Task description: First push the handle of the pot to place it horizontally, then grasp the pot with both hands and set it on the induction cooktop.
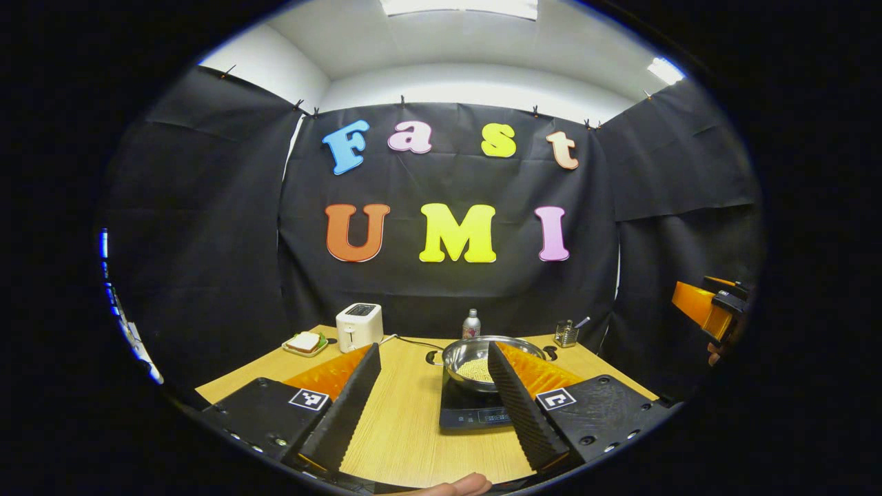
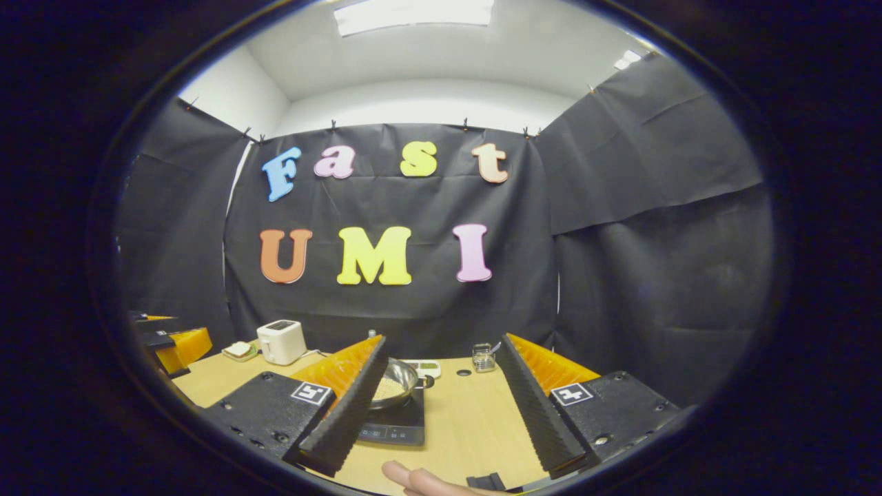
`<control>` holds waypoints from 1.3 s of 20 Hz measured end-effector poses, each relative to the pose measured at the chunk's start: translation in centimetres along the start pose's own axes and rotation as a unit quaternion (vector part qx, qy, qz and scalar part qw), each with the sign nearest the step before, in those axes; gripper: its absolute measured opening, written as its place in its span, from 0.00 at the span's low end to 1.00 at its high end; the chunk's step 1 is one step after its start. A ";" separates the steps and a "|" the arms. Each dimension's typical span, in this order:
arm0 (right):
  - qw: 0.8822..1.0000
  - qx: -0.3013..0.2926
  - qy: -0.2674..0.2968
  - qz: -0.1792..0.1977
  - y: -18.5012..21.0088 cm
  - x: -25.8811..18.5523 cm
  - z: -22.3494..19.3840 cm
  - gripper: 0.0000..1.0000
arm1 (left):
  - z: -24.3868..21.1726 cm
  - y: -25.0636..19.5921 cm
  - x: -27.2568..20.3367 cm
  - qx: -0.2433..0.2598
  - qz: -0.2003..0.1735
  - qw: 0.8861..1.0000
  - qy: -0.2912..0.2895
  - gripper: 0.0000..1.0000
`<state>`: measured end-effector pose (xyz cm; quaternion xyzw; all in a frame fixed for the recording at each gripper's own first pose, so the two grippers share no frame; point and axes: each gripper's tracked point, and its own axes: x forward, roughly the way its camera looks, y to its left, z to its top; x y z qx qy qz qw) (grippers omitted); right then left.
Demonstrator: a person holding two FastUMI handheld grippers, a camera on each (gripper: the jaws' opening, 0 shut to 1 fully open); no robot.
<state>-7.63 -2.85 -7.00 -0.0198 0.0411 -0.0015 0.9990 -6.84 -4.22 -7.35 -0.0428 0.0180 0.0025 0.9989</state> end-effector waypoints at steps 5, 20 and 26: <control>1.000 0.000 -0.010 0.010 0.7 -0.6 0.6 1.00 | -0.1 -0.4 -0.3 0.009 -0.013 1.000 -0.008 0.93; 0.999 0.026 -0.038 0.029 0.9 -1.3 1.2 1.00 | 0.0 0.2 -0.8 0.016 -0.002 1.000 -0.023 0.94; 0.998 0.031 -0.031 0.038 1.1 -1.4 0.4 1.00 | 0.0 0.0 -1.1 0.019 -0.003 0.999 -0.029 0.94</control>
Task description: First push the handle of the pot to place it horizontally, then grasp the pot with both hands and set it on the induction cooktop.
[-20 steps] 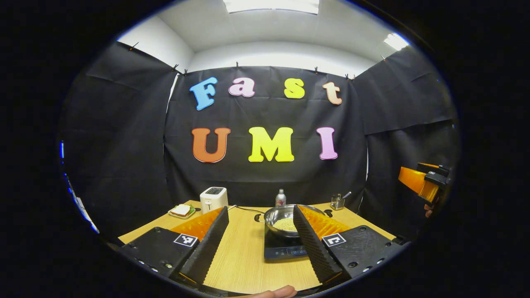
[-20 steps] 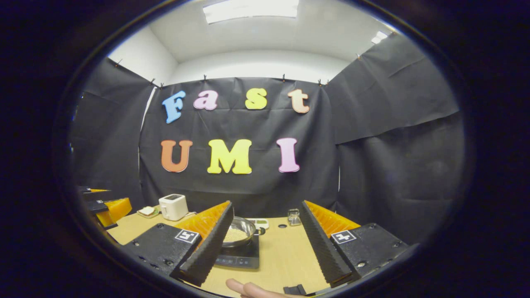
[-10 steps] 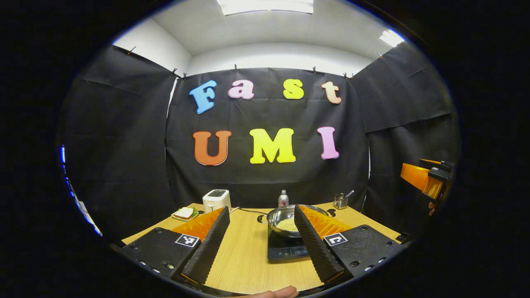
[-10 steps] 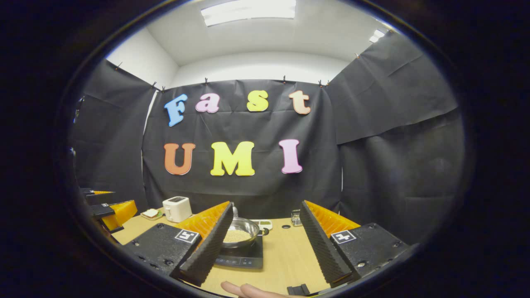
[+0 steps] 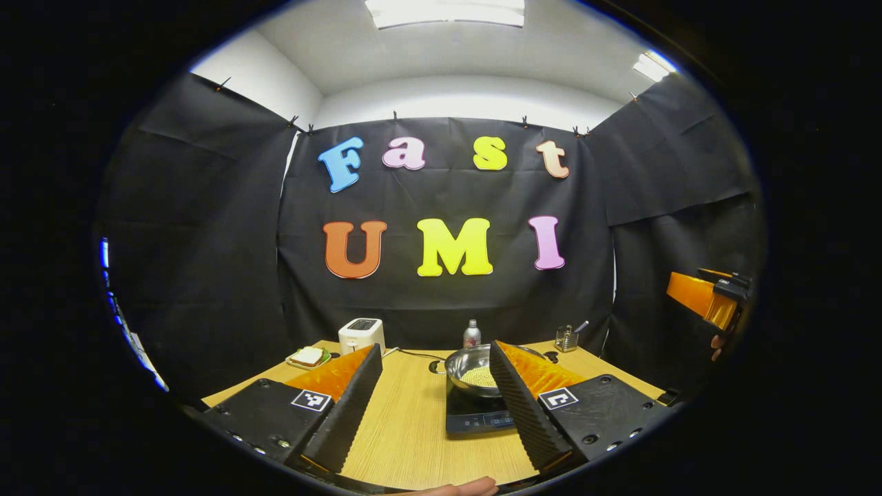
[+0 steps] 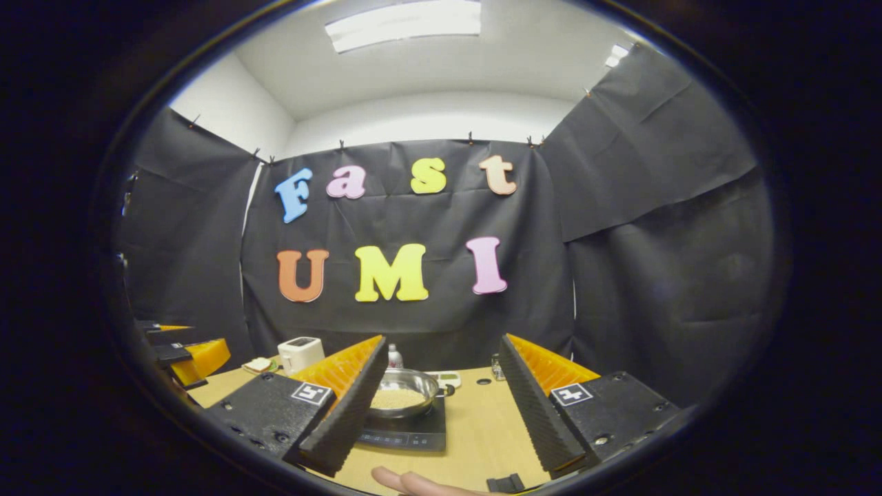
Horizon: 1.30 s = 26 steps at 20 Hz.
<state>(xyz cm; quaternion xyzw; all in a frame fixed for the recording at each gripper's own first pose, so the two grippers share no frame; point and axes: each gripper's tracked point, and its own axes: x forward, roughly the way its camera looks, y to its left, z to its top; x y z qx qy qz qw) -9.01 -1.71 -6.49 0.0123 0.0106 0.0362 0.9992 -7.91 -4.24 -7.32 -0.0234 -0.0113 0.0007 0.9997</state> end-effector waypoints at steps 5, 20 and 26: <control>1.000 0.001 -0.006 -0.011 -0.8 0.5 0.5 1.00 | 0.5 -0.2 0.2 0.002 -0.001 1.000 -0.004 0.93; 1.000 0.015 -0.009 -0.004 -2.8 1.9 -0.7 1.00 | 0.7 -0.9 0.5 0.007 -0.002 1.000 -0.014 0.93; 1.000 0.017 -0.010 -0.006 -5.5 4.3 -0.8 1.00 | 0.2 -3.1 3.1 0.021 -0.011 1.000 -0.019 0.93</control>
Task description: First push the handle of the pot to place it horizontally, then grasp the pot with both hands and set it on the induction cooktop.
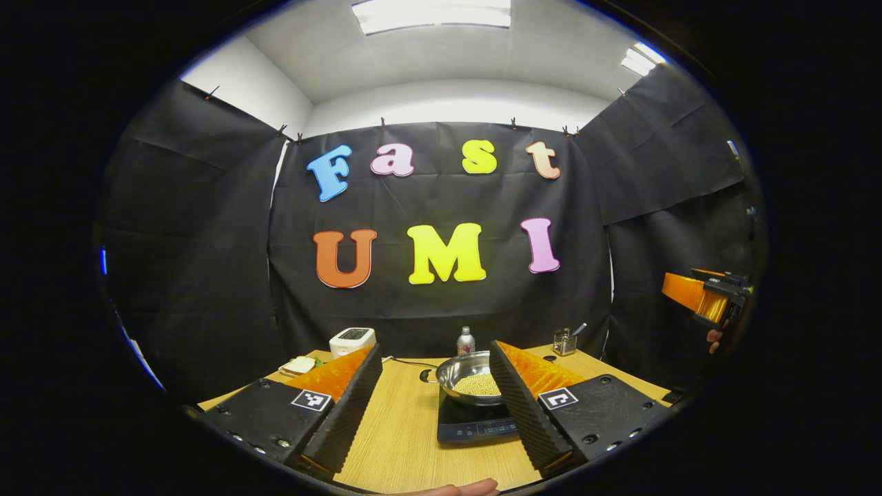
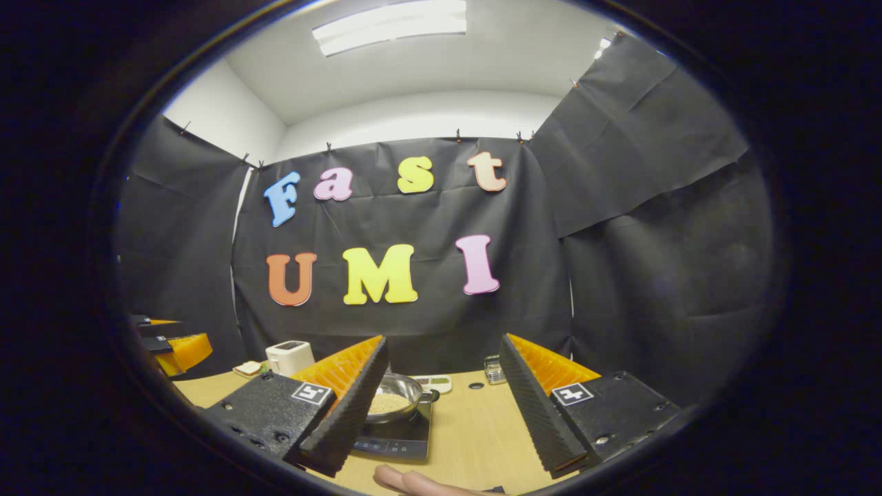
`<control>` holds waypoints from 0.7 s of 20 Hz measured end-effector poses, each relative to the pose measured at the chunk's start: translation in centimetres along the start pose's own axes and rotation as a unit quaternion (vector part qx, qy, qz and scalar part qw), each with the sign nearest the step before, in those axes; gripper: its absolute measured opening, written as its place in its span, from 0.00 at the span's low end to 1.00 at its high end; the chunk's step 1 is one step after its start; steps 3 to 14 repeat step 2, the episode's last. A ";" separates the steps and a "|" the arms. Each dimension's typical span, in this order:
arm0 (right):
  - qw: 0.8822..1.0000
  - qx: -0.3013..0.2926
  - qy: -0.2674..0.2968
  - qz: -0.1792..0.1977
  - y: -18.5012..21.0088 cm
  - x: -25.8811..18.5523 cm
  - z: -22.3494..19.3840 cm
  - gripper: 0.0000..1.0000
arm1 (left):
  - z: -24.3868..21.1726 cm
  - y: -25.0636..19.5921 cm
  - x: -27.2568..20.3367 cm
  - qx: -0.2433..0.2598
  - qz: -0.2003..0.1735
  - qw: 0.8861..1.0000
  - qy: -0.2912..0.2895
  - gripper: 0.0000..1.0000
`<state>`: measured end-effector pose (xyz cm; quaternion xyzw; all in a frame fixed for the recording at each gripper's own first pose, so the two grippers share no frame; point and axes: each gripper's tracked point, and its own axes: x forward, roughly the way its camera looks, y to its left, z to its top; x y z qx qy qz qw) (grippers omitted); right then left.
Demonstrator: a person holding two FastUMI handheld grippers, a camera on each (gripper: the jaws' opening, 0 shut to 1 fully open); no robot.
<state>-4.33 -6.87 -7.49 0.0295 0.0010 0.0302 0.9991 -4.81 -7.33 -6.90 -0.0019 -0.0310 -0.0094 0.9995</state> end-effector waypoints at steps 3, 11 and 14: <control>1.000 0.000 -0.008 -0.004 -1.0 0.9 0.4 1.00 | -0.1 -0.8 1.0 0.009 -0.007 1.000 -0.001 0.93; 1.000 0.000 -0.008 -0.004 -1.0 0.9 0.4 1.00 | -0.1 -0.8 1.0 0.009 -0.007 1.000 -0.001 0.93; 1.000 0.000 -0.008 -0.004 -1.0 0.9 0.4 1.00 | -0.1 -0.8 1.0 0.009 -0.007 1.000 -0.001 0.93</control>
